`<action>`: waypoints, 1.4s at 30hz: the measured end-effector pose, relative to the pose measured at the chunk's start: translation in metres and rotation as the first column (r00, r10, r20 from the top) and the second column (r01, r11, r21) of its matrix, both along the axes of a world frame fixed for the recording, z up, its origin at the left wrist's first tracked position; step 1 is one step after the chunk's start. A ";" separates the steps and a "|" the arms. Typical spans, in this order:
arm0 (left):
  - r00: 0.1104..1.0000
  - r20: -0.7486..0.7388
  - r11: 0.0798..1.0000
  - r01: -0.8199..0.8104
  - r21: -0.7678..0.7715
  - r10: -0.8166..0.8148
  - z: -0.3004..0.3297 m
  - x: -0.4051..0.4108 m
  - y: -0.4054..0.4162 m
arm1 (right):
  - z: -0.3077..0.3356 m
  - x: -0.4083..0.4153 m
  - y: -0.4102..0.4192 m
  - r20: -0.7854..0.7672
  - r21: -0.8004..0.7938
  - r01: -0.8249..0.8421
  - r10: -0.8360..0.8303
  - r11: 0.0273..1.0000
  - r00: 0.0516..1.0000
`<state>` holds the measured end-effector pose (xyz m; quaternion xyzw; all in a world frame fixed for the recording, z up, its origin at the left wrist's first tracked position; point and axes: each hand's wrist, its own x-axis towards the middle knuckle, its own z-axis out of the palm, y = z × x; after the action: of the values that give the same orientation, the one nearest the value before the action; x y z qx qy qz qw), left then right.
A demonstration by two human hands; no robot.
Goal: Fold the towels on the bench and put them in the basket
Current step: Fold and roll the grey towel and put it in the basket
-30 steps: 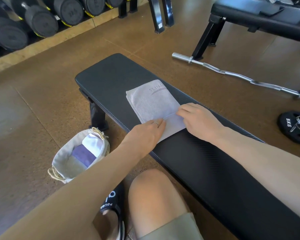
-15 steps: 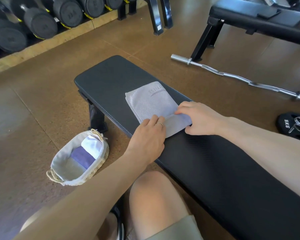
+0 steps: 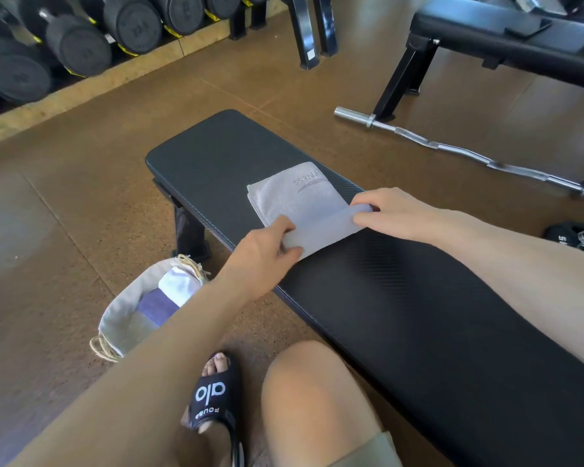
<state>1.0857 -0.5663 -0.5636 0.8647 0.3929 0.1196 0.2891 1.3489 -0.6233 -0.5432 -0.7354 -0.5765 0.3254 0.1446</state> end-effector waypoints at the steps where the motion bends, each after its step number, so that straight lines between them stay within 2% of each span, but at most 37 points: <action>1: 0.997 0.047 0.993 -0.049 -0.103 0.054 -0.001 -0.002 0.005 | 0.000 -0.001 0.002 -0.017 0.002 0.033 -0.033 0.999 0.999; 4: 0.970 0.146 0.932 -0.136 -0.335 0.194 -0.008 -0.004 0.015 | -0.005 -0.002 0.009 -0.057 0.025 0.138 -0.136 0.990 0.989; 8: 0.919 0.182 0.859 -0.237 -0.454 0.350 -0.011 0.003 0.021 | -0.022 -0.010 0.012 -0.051 0.117 0.248 -0.244 0.961 0.968; 10: 0.900 0.174 0.834 -0.279 -0.475 0.400 -0.012 0.006 0.024 | -0.029 -0.017 0.013 0.019 0.187 0.270 -0.278 0.944 0.960; 13: 0.887 0.146 0.823 -0.331 -0.462 0.438 -0.012 0.010 0.026 | -0.042 -0.026 0.018 0.221 0.306 0.215 -0.289 0.927 0.932; 18: 0.902 0.127 0.880 -0.360 -0.311 0.414 -0.014 0.014 0.027 | -0.062 -0.029 0.025 0.291 0.464 0.182 -0.343 0.867 0.893; 20: 0.933 0.106 0.931 -0.325 -0.165 0.344 -0.018 0.014 0.026 | -0.068 -0.030 0.025 0.324 0.503 0.165 -0.362 0.848 0.874; 23: 0.961 -0.028 0.957 -0.273 0.096 0.276 -0.021 0.016 0.023 | -0.072 -0.032 0.025 0.361 0.527 0.146 -0.376 0.838 0.853; 25: 0.956 -0.125 0.902 -0.200 0.382 0.266 -0.014 0.018 0.021 | -0.071 -0.032 0.024 0.380 0.554 0.102 -0.359 0.826 0.853; 26: 0.955 -0.181 0.848 -0.110 0.519 0.235 -0.011 0.020 0.020 | -0.068 -0.032 0.024 0.406 0.584 0.051 -0.346 0.810 0.846; 28: 0.957 -0.276 0.742 0.126 0.659 0.083 -0.010 0.029 0.016 | -0.063 -0.032 0.027 0.536 0.610 -0.124 -0.293 0.782 0.791; 30: 0.936 -0.348 0.679 0.284 0.677 -0.044 -0.015 0.039 0.006 | -0.060 -0.032 0.030 0.693 0.538 -0.355 -0.161 0.764 0.703; 32: 0.940 -0.338 0.681 0.277 0.678 -0.046 -0.021 0.043 0.000 | -0.056 -0.033 0.032 0.749 0.480 -0.487 -0.052 0.730 0.660; 38: 0.962 -0.271 0.797 0.184 0.575 -0.026 -0.024 0.036 0.001 | -0.058 -0.023 0.026 0.617 0.488 -0.461 0.081 0.741 0.783; 42: 0.906 -0.423 0.788 0.269 0.553 -0.012 -0.030 0.032 0.000 | -0.054 -0.019 0.013 0.560 0.458 -0.439 0.132 0.773 0.818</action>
<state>1.1174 -0.5666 -0.5934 0.9442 0.3180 0.0374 -0.0771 1.3300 -0.6102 -0.5972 -0.6157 -0.7723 -0.0434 0.1504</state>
